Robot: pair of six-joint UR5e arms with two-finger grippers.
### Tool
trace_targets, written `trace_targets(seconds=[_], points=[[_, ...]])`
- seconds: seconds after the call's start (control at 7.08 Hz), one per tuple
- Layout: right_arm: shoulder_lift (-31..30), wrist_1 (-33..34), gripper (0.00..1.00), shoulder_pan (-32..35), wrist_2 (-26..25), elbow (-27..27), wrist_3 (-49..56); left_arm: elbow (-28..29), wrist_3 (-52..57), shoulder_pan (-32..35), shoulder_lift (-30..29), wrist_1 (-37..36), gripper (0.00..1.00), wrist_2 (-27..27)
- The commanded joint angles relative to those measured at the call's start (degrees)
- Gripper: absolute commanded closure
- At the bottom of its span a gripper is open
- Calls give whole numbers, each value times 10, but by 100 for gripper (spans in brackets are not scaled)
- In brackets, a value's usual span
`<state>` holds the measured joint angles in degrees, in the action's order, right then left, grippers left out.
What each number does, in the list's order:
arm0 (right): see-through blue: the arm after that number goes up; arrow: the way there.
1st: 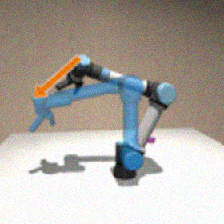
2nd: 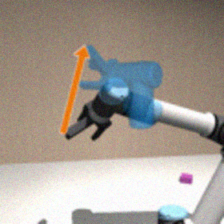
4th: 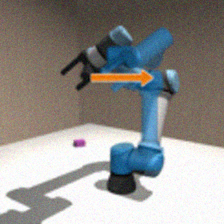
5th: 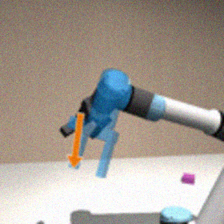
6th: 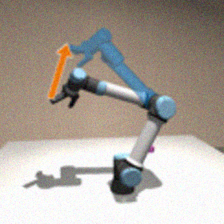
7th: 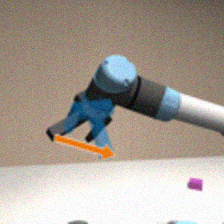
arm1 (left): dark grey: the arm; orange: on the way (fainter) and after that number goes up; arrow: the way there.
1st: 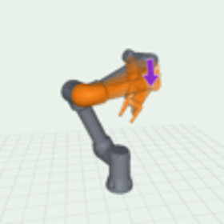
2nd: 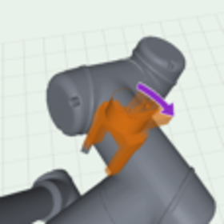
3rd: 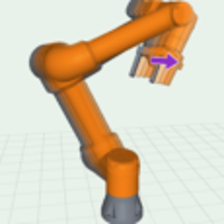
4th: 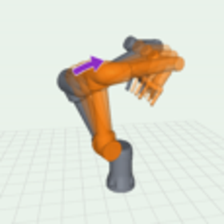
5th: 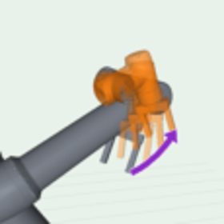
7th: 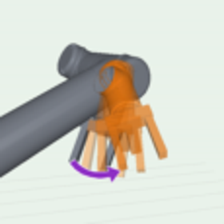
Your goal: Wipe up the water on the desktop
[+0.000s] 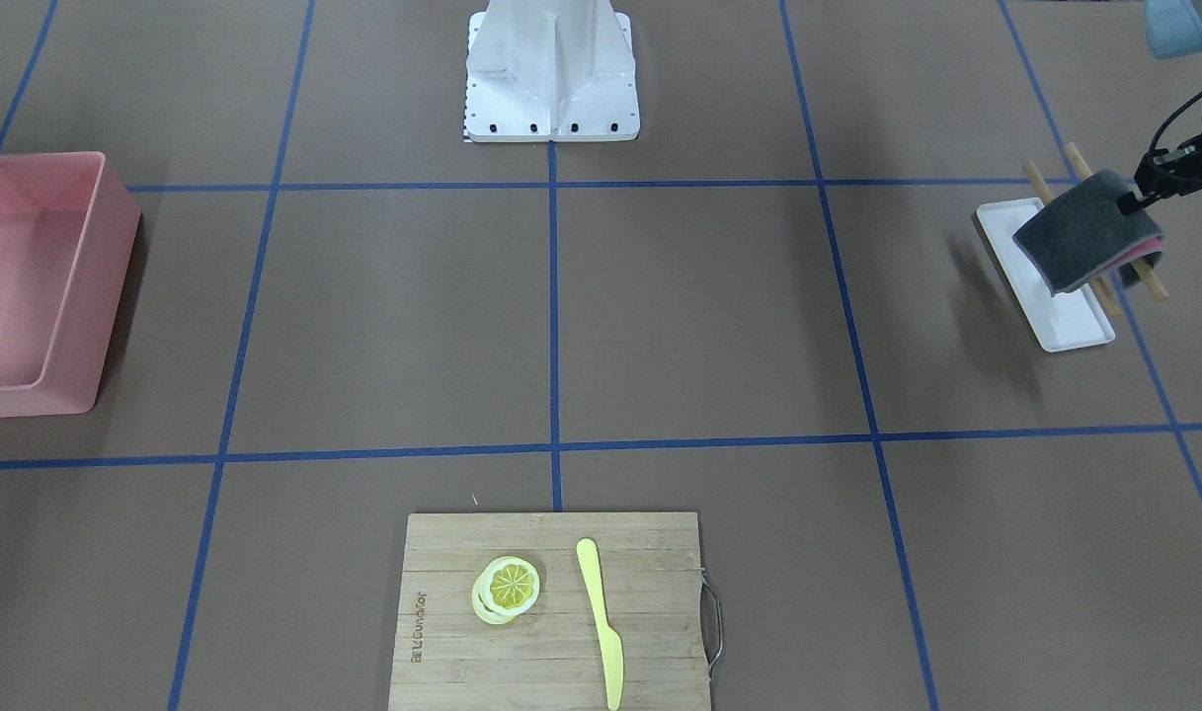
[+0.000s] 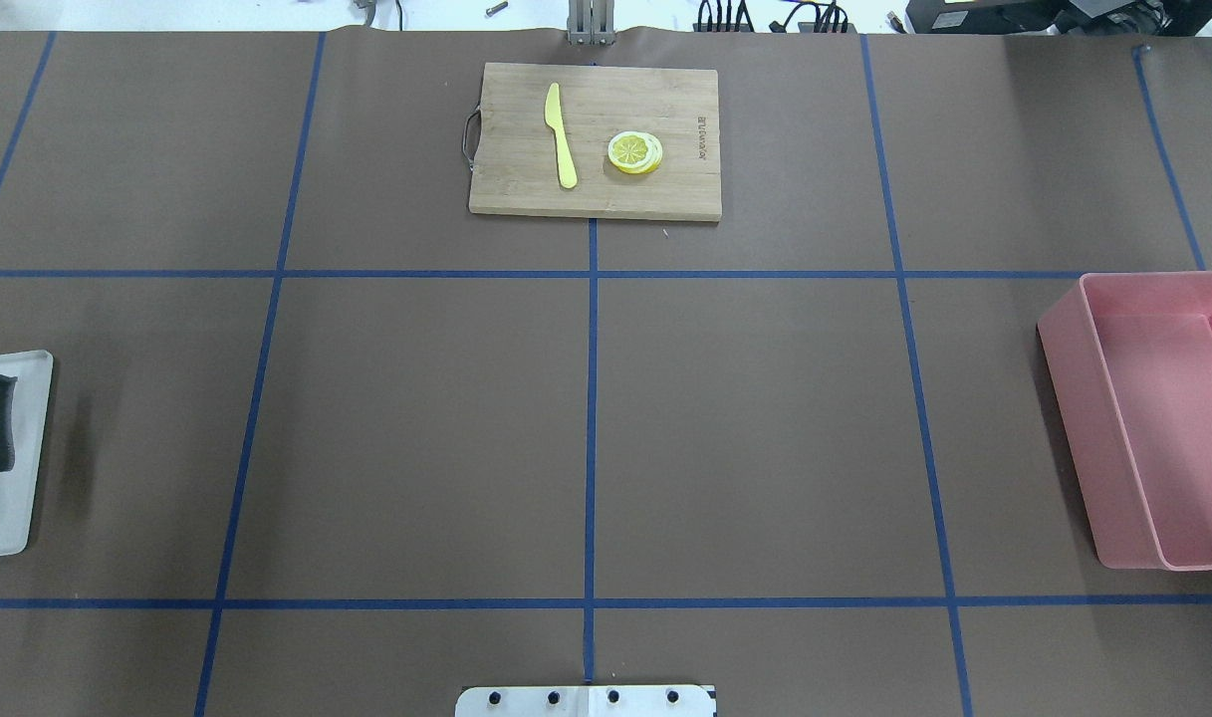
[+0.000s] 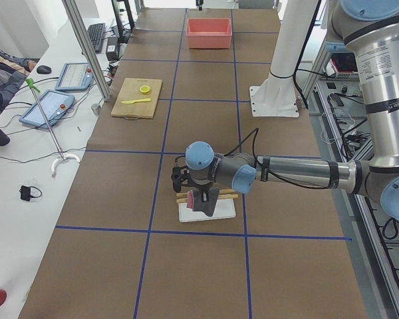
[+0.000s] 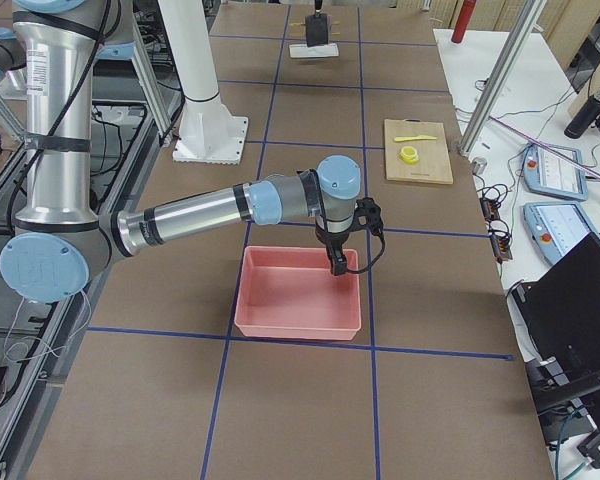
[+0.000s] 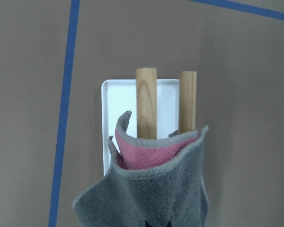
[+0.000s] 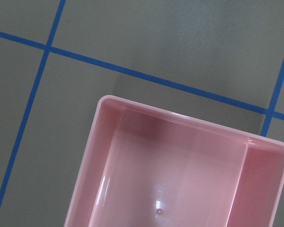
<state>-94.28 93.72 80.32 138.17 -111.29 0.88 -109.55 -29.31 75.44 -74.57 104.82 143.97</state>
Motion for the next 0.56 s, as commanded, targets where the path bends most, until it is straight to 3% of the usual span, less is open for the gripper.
trace_targets(seconds=[0.0,0.28,0.42], points=[[26,1,0,-18,0,-2,-3,-90,-44,2,-34,-84,100,14],[96,0,0,-78,-15,-3,-114,-113,-177,-9,-121,-91,100,15],[136,0,0,-115,-38,-27,-160,-110,-305,-52,-199,-91,100,14]])
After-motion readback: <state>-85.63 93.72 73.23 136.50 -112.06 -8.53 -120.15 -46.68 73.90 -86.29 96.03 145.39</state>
